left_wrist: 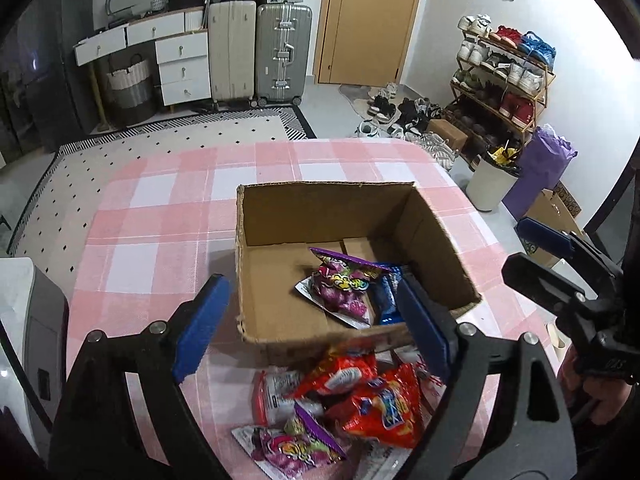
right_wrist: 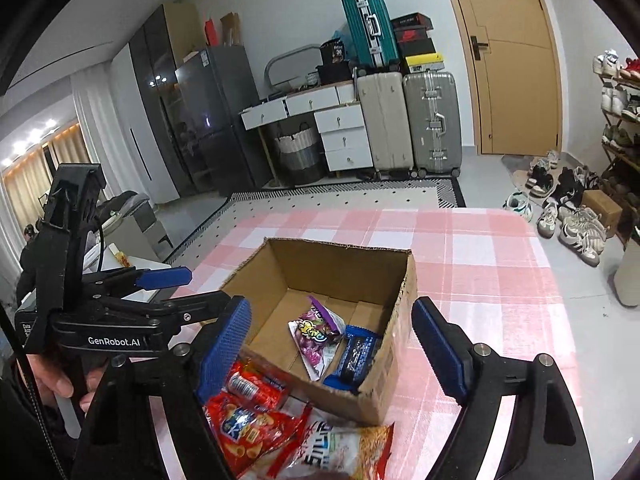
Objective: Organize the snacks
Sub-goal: 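Withdraw both tools from the box back toward the snack pile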
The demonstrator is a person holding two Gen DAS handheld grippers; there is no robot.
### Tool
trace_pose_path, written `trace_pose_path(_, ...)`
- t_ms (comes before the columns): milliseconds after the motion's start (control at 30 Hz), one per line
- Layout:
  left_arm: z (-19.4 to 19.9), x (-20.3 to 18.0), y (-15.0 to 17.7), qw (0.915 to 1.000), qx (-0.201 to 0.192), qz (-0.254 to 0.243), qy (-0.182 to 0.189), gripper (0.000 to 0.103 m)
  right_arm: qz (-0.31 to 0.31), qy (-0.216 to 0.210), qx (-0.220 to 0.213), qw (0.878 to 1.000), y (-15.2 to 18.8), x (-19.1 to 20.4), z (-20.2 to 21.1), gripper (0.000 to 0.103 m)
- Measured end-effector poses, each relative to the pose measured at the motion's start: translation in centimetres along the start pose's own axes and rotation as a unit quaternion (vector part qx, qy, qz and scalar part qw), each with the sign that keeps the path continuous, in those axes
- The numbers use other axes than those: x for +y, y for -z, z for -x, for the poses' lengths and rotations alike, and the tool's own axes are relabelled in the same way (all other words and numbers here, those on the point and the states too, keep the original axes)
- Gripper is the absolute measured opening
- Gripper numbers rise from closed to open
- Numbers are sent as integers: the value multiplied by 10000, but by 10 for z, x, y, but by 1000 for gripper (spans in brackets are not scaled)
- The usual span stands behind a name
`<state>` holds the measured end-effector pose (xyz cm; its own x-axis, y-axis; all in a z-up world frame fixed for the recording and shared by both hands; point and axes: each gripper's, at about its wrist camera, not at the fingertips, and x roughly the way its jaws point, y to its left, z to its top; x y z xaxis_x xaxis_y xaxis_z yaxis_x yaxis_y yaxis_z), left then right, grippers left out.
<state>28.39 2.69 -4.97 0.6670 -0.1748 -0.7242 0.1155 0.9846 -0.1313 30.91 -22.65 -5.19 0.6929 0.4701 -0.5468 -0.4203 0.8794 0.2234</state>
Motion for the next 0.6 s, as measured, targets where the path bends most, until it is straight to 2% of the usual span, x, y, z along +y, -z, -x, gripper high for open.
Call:
trace_pose_path(133, 23, -6, 9, 9999, -137, -44, -38, 89, 44, 63, -149, 9999, 5, 8, 22, 91)
trace_pose_path(300, 54, -13, 19, 9994, -335, -67, -93, 100, 93, 88, -256, 9996, 11, 20, 46, 93)
trace_pose_path(467, 83, -18, 31, 9987, -485, -104, -102, 101, 147, 121, -389, 9991, 18, 33, 71, 94)
trace_pose_path(600, 108, -23, 43, 9975, -620, -69, -323, 102, 179, 156, -472, 9986, 23, 42, 88, 96)
